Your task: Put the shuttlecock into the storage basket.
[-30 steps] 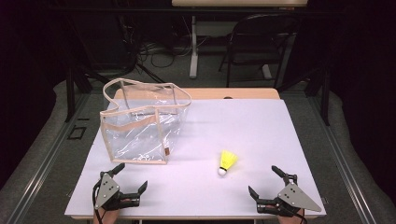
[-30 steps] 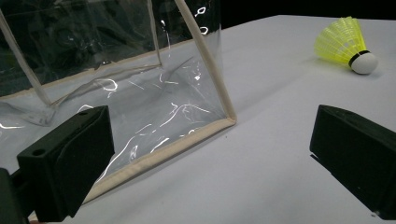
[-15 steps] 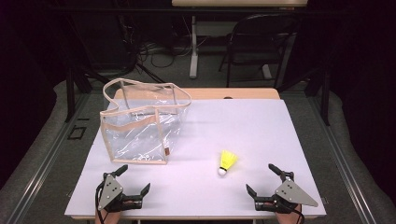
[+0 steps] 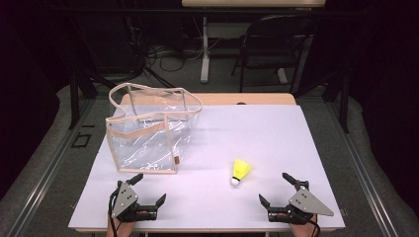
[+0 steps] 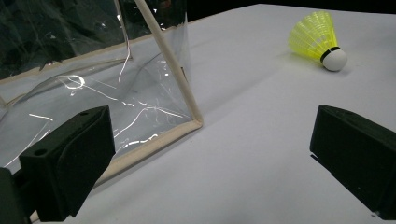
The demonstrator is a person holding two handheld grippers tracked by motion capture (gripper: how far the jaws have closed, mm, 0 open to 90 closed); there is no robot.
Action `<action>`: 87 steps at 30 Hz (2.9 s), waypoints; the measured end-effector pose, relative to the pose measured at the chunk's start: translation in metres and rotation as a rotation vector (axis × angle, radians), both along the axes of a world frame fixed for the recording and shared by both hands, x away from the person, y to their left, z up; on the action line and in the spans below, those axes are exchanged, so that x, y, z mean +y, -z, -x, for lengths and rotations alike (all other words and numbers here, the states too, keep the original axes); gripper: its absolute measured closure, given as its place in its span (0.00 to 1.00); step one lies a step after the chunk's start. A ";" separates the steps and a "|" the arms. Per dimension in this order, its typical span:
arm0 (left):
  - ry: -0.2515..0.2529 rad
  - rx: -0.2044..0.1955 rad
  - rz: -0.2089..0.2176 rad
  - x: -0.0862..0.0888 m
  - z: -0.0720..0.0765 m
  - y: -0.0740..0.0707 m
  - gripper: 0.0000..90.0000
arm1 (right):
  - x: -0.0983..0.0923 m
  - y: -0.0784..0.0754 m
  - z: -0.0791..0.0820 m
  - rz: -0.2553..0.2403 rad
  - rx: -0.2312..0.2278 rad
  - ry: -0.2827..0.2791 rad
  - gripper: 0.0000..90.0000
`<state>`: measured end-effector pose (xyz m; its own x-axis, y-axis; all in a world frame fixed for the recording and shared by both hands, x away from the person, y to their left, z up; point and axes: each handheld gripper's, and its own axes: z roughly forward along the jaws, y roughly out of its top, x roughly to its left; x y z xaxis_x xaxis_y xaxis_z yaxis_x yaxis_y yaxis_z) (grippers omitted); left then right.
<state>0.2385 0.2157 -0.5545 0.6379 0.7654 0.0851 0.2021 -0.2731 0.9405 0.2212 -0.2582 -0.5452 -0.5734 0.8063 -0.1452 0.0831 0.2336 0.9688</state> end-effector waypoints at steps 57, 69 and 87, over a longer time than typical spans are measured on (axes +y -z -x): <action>0.090 0.069 -0.055 -0.083 -0.030 -0.023 0.00 | 0.002 0.002 0.000 0.020 0.025 0.003 0.01; 0.109 0.078 -0.058 -0.097 -0.034 -0.026 0.00 | 0.002 0.002 0.000 0.020 0.030 0.005 0.01; 0.138 0.095 -0.069 -0.120 -0.042 -0.028 0.00 | 0.002 0.002 0.000 0.017 0.029 0.007 0.01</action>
